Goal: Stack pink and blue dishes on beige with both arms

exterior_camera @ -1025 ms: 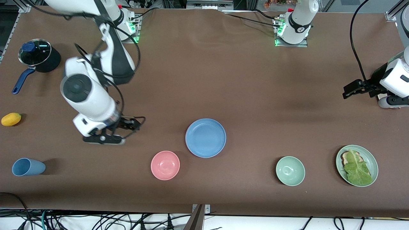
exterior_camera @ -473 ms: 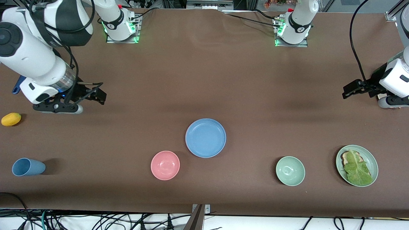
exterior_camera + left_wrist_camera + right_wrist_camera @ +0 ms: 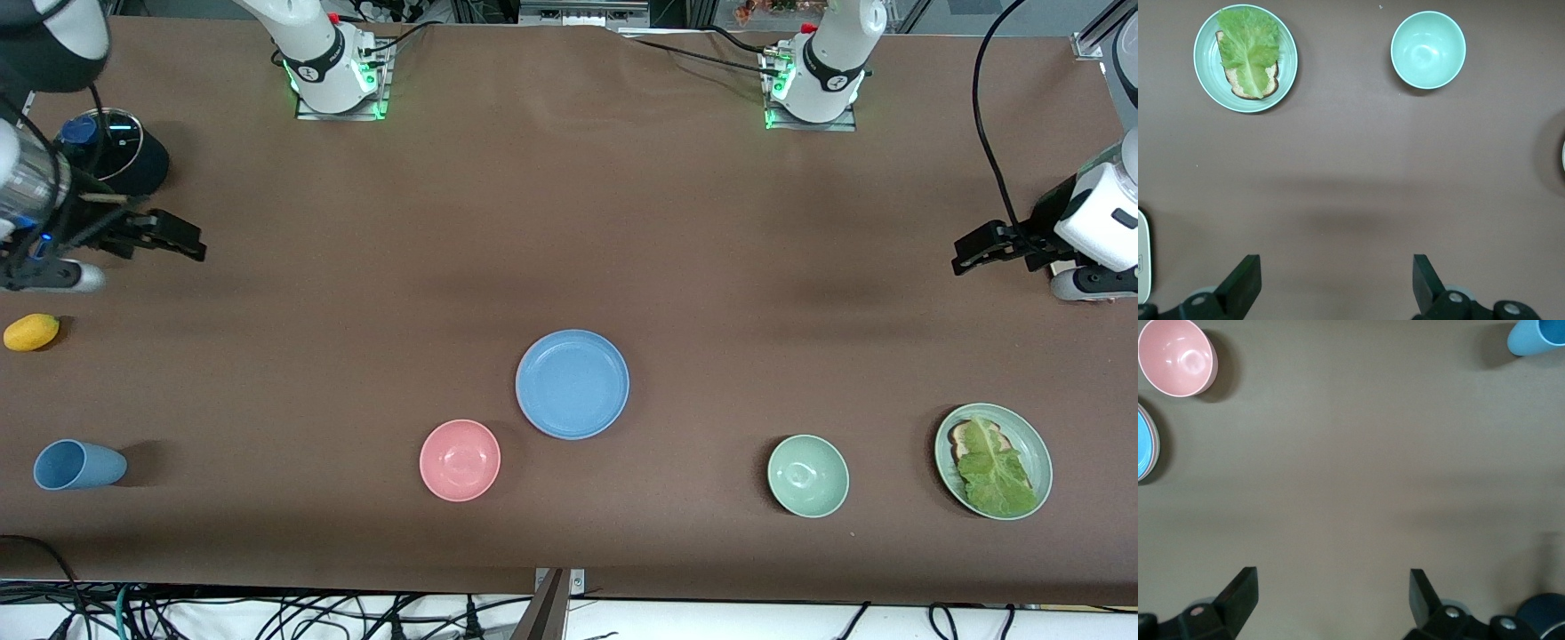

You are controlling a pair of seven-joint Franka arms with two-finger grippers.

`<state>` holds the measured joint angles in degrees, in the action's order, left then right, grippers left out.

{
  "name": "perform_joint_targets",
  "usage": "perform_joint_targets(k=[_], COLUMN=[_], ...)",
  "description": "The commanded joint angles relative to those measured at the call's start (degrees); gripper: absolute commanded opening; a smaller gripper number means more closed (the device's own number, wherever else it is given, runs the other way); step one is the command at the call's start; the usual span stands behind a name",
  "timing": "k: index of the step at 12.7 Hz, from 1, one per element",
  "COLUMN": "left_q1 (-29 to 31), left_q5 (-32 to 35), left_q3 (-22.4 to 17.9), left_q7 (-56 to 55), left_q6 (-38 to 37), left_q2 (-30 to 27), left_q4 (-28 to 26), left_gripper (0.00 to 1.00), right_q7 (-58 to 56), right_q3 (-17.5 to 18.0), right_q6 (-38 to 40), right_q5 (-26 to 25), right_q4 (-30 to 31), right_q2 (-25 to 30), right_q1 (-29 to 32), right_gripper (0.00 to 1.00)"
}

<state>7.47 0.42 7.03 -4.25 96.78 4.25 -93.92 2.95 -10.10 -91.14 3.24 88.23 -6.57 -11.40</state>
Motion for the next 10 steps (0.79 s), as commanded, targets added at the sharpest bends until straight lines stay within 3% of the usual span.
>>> perform_joint_targets(k=[1,10], left_q1=[0.00,-0.09], left_q5=[-0.69,-0.69], left_q3=[0.00,0.00], left_q7=[0.64,0.64], left_q6=[0.34,0.34], left_q2=[-0.38,-0.38], left_q4=[-0.21,-0.12], left_gripper=[1.00,1.00], right_q7=[-3.11,-2.68], right_q3=[1.49,1.57], right_q6=[1.66,2.02], right_q5=[0.10,-1.30], right_q4=[0.01,-2.27], right_q2=[1.21,0.68], right_q1=[0.59,0.07], right_gripper=[1.00,1.00])
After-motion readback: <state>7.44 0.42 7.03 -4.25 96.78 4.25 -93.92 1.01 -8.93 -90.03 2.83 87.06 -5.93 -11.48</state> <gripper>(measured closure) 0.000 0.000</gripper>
